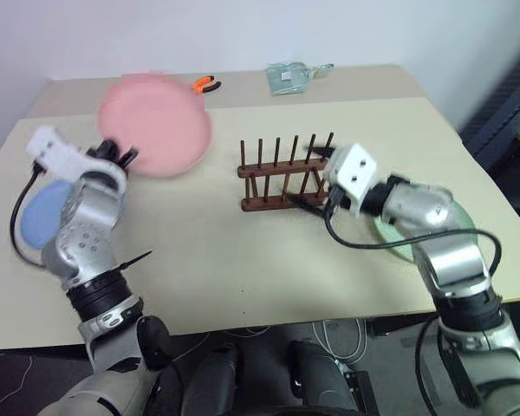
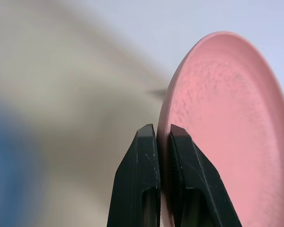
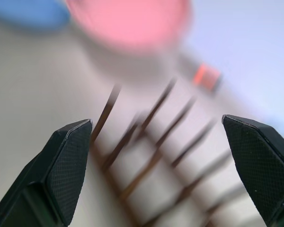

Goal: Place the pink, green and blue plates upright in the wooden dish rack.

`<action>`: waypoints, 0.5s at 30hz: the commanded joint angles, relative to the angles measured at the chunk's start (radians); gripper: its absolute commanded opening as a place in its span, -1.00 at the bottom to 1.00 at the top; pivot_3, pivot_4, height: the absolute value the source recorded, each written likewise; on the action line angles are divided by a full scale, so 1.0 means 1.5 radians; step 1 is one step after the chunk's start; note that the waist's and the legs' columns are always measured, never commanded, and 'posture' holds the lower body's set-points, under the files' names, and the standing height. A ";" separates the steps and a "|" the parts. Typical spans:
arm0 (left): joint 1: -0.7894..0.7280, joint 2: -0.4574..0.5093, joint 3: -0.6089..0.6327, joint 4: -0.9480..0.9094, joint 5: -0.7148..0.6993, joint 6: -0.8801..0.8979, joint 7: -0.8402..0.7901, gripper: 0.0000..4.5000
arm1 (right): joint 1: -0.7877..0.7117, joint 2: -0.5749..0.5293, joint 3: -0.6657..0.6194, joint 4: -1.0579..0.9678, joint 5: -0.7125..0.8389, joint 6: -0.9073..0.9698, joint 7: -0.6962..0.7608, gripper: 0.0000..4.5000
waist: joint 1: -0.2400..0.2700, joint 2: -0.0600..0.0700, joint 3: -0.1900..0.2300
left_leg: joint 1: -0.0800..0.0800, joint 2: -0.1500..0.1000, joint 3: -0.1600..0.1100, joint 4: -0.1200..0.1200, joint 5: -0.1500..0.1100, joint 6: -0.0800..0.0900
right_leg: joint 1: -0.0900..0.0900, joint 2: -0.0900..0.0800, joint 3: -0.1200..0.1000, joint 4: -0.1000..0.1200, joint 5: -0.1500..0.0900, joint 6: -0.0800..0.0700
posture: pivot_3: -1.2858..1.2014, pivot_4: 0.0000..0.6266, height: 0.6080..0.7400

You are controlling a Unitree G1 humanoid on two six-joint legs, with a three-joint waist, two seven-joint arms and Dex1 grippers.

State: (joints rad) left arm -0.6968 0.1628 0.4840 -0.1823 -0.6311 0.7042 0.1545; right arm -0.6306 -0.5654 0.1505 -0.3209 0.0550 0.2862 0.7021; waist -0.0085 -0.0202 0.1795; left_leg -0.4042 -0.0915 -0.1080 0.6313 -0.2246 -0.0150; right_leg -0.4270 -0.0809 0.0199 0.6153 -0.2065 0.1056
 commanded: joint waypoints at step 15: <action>-0.044 -0.081 -0.187 -0.074 0.012 -0.015 -0.031 -0.87 | -0.065 -0.007 0.118 0.220 -0.369 -0.273 -0.174 -0.28 | -0.002 0.000 0.000 | 0.000 0.000 0.001 0.000 0.002 -0.003 | -0.001 0.000 0.001 0.000 0.000 0.000 | 0.03 -0.52 0.96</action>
State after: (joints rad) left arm -0.7578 0.0483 0.2020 -0.2502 -0.5944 0.6840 0.1034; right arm -0.7310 -0.5677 0.3435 0.0206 -0.4726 -0.1049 0.4667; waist -0.0112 -0.0205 0.1798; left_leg -0.4043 -0.0915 -0.1062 0.6310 -0.2214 -0.0201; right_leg -0.4281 -0.0807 0.0218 0.6155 -0.2065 0.1055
